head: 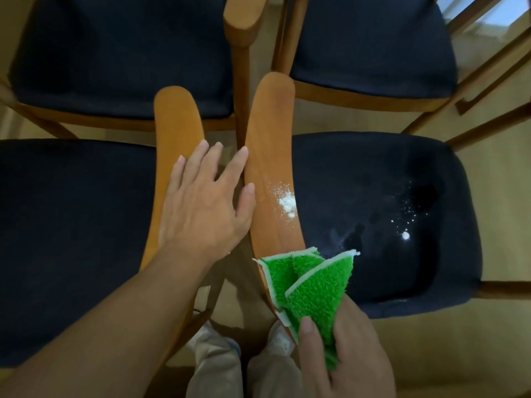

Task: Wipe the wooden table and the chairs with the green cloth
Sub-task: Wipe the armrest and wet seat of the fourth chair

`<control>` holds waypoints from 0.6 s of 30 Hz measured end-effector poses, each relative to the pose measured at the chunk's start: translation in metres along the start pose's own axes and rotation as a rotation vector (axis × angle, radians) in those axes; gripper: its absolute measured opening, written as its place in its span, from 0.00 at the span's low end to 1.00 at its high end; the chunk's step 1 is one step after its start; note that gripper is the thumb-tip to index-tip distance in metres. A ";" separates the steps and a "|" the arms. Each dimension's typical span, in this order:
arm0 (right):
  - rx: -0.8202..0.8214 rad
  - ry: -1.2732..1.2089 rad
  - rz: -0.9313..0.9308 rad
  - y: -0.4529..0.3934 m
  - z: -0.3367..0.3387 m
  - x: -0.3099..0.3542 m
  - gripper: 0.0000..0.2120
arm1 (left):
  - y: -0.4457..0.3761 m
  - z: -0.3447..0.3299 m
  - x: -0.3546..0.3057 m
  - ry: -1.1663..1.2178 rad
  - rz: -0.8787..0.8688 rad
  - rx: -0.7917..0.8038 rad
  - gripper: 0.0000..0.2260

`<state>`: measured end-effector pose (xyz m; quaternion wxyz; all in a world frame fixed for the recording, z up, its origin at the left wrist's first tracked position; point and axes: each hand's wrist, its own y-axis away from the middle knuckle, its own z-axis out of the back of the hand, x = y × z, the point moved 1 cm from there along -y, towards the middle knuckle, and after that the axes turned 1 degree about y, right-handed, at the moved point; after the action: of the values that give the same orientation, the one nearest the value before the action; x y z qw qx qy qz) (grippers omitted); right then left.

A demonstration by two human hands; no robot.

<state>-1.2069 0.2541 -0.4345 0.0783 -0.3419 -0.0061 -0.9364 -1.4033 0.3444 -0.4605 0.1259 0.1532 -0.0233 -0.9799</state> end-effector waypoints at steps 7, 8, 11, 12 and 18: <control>0.086 0.066 -0.018 -0.009 -0.026 -0.011 0.27 | 0.000 0.001 0.000 0.007 0.006 0.023 0.26; 0.088 0.065 -0.035 -0.010 -0.028 -0.011 0.28 | 0.000 0.001 0.000 0.012 0.006 0.026 0.26; 0.064 -0.023 -0.118 -0.011 -0.026 -0.015 0.23 | -0.001 0.001 -0.001 0.029 0.022 0.032 0.26; 0.062 -0.063 -0.169 -0.013 -0.023 -0.016 0.19 | -0.001 0.001 -0.001 0.035 0.027 0.033 0.26; 0.134 -0.547 -0.559 -0.043 -0.005 -0.011 0.17 | -0.002 0.002 0.000 0.050 0.023 0.012 0.25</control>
<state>-1.2077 0.2978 -0.4435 -0.1617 -0.5580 -0.1807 -0.7936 -1.4039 0.3469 -0.4591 0.1367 0.1781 -0.0276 -0.9741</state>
